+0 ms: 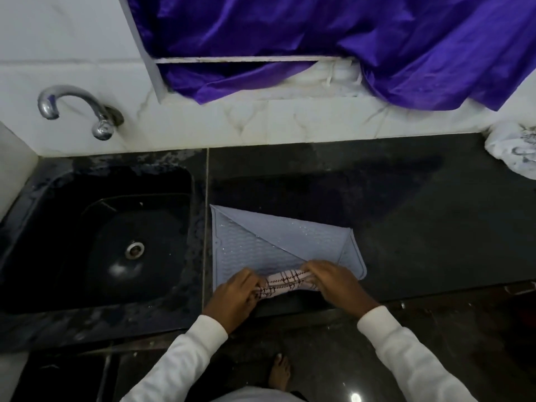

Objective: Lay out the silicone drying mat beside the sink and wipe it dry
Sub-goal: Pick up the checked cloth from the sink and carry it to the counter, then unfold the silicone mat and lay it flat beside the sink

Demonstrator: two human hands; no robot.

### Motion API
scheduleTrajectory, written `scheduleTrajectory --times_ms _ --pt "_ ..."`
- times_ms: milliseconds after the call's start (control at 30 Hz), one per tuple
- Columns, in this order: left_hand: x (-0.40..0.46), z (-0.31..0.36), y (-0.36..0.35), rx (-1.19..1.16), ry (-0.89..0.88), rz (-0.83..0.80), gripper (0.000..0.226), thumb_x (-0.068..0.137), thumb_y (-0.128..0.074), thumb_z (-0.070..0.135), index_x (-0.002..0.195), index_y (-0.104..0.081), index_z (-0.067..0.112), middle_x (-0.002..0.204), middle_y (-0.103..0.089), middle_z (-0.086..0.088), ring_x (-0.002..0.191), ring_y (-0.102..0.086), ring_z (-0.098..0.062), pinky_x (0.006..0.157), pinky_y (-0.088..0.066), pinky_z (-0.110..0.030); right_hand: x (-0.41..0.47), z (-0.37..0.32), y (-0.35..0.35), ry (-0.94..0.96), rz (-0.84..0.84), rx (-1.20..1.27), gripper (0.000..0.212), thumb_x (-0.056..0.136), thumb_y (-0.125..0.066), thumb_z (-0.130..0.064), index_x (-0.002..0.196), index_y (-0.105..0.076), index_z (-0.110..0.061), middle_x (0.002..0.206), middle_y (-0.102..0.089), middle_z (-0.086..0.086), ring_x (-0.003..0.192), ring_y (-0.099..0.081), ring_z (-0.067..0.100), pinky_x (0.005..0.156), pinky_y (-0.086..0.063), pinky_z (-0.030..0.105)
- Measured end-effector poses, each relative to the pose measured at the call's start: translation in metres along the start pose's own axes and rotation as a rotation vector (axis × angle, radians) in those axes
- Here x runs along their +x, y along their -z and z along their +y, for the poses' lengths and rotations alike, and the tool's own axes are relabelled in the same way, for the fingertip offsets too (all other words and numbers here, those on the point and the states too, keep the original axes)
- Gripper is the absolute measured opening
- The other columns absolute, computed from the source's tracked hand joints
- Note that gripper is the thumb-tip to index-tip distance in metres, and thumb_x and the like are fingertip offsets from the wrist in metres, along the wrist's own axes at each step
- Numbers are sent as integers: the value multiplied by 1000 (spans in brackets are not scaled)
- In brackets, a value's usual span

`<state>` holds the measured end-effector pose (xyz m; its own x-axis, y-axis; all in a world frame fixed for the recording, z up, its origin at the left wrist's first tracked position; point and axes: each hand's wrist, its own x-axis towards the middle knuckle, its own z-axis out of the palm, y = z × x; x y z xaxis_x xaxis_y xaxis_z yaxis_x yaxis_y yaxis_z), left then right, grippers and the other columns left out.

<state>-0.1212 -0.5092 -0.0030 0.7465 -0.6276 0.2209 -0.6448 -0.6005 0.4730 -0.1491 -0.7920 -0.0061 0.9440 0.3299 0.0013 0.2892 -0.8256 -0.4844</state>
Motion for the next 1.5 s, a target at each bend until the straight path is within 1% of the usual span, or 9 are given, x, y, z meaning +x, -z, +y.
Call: scheduleTrajectory --times_ms 133,400,600,767,1000,1100,1233,1333,1500 --pt "-18 5 -20 85 -54 -106 46 59 -68 10 102 -59 22 102 -62 1 76 -61 -17 61 -45 -24 -23 16 -27 54 -35 -75 21 89 -60 -29 109 -62 -24 104 -65 -7 96 -59 10 78 -50 26" --pt "-24 3 -33 16 78 -146 45 65 -51 22 108 -63 27 111 -65 4 98 -62 -17 85 -41 -26 -32 23 -39 38 9 -174 36 87 -47 -42 119 -59 -29 107 -55 -5 100 -52 14 80 -50 31" --pt "-29 -6 -36 -219 172 -74 63 73 -58 18 134 -48 27 142 -41 4 122 -45 -3 101 -40 -18 -34 23 -42 -53 12 -116 52 88 -47 -48 138 -44 -34 109 -52 -4 98 -50 12 83 -48 28" --pt "-27 -14 -40 -127 108 -110 60 71 -56 25 130 -49 32 120 -59 6 108 -56 -13 96 -42 -26 -34 19 -40 -36 58 -120 30 85 -54 -44 108 -62 -25 101 -49 -2 91 -51 13 74 -50 30" --pt "-17 -30 -25 -133 56 -106 47 82 -60 50 125 -54 35 120 -56 17 111 -50 -6 95 -38 -23 -27 24 -26 -193 127 28 43 89 -48 -60 120 -59 -32 115 -48 -11 107 -47 3 89 -44 22" --pt "0 -54 -12 -232 111 -7 40 87 -57 53 121 -57 33 121 -57 16 113 -52 -5 98 -39 -22 -17 42 -2 -314 227 18 37 94 -46 -45 125 -58 -27 119 -47 -9 110 -47 6 91 -47 28" --pt "42 -104 8 -328 318 81 31 91 -58 33 122 -56 34 122 -56 12 107 -54 1 92 -47 -25 7 72 28 -473 238 -97 56 82 -61 -1 132 -52 -24 122 -46 5 109 -48 25 89 -48 43" --pt "76 -134 21 -240 451 108 47 86 -60 7 128 -50 25 131 -43 7 103 -55 -10 90 -49 -30 24 77 36 -495 100 -205 67 78 -61 -1 135 -49 -33 127 -42 8 113 -42 32 89 -45 47" --pt "109 -159 27 -267 596 107 70 80 -60 -5 140 -41 27 144 -27 7 88 -57 -12 81 -49 -26 34 93 28 -448 78 -152 54 82 -62 -7 125 -57 -40 134 -41 4 119 -40 30 94 -44 45"
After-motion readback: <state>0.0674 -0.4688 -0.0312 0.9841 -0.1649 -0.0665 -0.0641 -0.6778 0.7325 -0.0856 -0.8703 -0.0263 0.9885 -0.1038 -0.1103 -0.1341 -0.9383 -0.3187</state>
